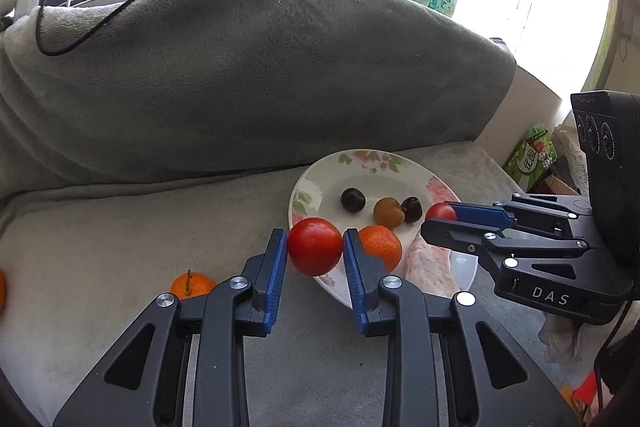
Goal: Organize fruits
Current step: 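Carry tomato into the plate with right gripper while left gripper carries its tomato there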
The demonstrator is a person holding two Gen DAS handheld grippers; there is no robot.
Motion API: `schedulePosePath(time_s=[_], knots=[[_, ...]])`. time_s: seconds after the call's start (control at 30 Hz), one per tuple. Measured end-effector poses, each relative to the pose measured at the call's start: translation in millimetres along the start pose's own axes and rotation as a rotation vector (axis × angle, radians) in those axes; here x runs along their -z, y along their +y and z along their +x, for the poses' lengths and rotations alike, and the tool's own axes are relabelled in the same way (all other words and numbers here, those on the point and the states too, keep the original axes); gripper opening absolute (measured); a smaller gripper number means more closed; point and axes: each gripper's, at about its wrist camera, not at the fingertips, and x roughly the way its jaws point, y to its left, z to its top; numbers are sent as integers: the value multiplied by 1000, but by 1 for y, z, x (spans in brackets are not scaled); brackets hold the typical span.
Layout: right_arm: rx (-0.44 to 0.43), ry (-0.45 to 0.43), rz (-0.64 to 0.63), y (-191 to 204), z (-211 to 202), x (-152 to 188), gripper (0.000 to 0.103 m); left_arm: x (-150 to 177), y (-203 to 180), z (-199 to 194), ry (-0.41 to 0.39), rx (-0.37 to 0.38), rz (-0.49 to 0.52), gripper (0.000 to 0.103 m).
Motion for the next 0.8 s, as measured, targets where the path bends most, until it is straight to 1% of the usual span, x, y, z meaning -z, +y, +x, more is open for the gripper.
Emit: schedulePosePath(time_s=[0.33, 0.8], knots=[[23, -1, 23, -15, 1, -3, 26, -15, -9, 18, 13, 10, 23, 27], [35, 1, 39, -25, 5, -5, 26, -19, -19, 26, 12, 11, 48, 27]])
